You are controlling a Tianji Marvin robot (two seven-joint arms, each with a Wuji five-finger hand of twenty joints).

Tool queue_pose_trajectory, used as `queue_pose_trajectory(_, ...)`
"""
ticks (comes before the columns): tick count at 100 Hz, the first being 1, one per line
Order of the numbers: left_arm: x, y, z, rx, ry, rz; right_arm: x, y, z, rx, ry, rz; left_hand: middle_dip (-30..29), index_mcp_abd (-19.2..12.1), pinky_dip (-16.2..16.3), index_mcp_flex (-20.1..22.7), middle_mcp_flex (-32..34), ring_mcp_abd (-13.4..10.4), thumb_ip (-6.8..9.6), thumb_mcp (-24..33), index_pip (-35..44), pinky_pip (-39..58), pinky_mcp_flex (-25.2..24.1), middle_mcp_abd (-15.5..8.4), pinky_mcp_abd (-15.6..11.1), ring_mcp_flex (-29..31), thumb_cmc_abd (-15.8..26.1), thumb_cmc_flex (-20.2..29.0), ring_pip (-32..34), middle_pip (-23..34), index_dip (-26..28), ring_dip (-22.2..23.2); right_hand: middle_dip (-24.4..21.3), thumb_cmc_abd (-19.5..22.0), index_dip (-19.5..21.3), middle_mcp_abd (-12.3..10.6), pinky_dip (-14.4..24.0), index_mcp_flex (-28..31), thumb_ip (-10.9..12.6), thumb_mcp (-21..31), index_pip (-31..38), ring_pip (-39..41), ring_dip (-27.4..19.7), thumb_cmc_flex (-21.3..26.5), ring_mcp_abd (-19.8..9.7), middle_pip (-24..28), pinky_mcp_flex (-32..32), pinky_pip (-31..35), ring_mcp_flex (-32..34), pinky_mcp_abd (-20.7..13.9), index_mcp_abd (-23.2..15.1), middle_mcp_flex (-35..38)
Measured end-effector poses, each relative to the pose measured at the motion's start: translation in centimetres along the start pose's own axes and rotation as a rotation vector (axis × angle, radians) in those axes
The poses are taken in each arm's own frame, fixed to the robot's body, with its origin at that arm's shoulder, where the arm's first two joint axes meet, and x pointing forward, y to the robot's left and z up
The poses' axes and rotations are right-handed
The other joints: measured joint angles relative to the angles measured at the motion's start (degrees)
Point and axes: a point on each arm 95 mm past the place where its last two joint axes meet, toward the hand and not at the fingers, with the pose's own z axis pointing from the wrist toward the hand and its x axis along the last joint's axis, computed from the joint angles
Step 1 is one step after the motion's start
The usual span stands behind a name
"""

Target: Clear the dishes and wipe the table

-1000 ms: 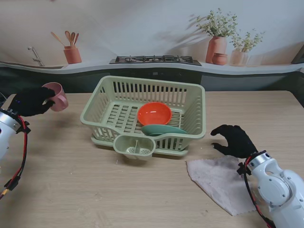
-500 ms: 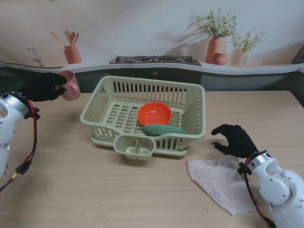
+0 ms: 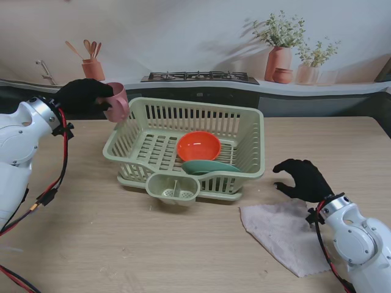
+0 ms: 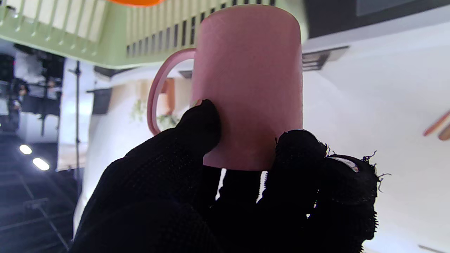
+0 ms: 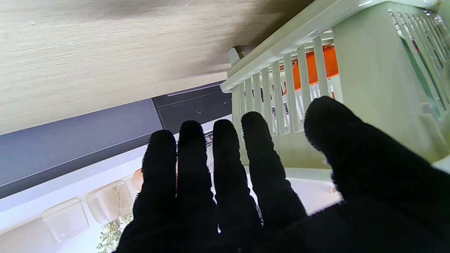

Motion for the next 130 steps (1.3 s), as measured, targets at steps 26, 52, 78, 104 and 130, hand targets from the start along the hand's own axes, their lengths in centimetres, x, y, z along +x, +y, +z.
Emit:
queue_pose_trajectory(26,2.4,-0.2,2.9,-0.049,0.046,-0.045,-0.2,0.2,-0.1,-0.014,0.001,0.003,0.0,0.0,0.0,0.0,0.0,0.0,0.0,0.0,0.0,0.0,0.0,0.0,0.0,0.0,0.0,0.0,0.0,0.0,0.1,0.0,0.0,0.0,0.0,0.0,0.0,0.0,0.0,0.0,0.0,0.0,0.0,0.0,0.0,0.0,0.0,0.0,0.0,0.0,0.0,0.0)
queue_pose_trajectory(52,4.4,0.3,5.1,-0.105,0.068,-0.069,-0.4,0.2,-0.2,-0.018,-0.005,0.004,0.0,0.0,0.0,0.0,0.0,0.0,0.0,0.0,0.0,0.0,0.0,0.0,0.0,0.0,0.0,0.0,0.0,0.0,0.2,0.0,0.0,0.0,0.0,0.0,0.0,0.0,0.0,0.0,0.0,0.0,0.0,0.0,0.0,0.0,0.0,0.0,0.0,0.0,0.0,0.0)
queue_pose_trajectory(78,5.9,1.4,7.6,-0.161,0.076,-0.096,-0.4,0.2,-0.3,-0.02,-0.006,0.008,0.0,0.0,0.0,0.0,0.0,0.0,0.0,0.0,0.0,0.0,0.0,0.0,0.0,0.0,0.0,0.0,0.0,0.1,0.4,0.0,0.0,0.0,0.0,0.0,0.0,0.0,0.0,0.0,0.0,0.0,0.0,0.0,0.0,0.0,0.0,0.0,0.0,0.0,0.0,0.0)
queue_pose_trajectory(104,6.6,2.5,9.4,-0.212,0.072,-0.104,-0.5,0.2,-0.4,-0.026,-0.01,0.009,0.0,0.0,0.0,0.0,0.0,-0.1,0.0,0.0,0.0,0.0,0.0,0.0,0.0,0.0,0.0,0.0,0.0,0.1,0.4,0.0,0.0,0.0,0.0,0.0,0.0,0.0,0.0,0.0,0.0,0.0,0.0,0.0,0.0,0.0,0.0,0.0,0.0,0.0,0.0,0.0)
queue_pose_trajectory(130,6.1,4.3,10.4,-0.247,0.023,-0.092,-0.5,0.1,-0.4,-0.027,-0.014,0.011,0.0,0.0,0.0,-0.1,0.0,-0.1,0.0,0.0,0.0,0.0,0.0,0.0,0.0,0.0,0.0,0.0,0.0,0.1,0.4,0.0,0.0,0.0,0.0,0.0,0.0,0.0,0.0,0.0,0.0,0.0,0.0,0.0,0.0,0.0,0.0,0.0,0.0,0.0,0.0,0.0)
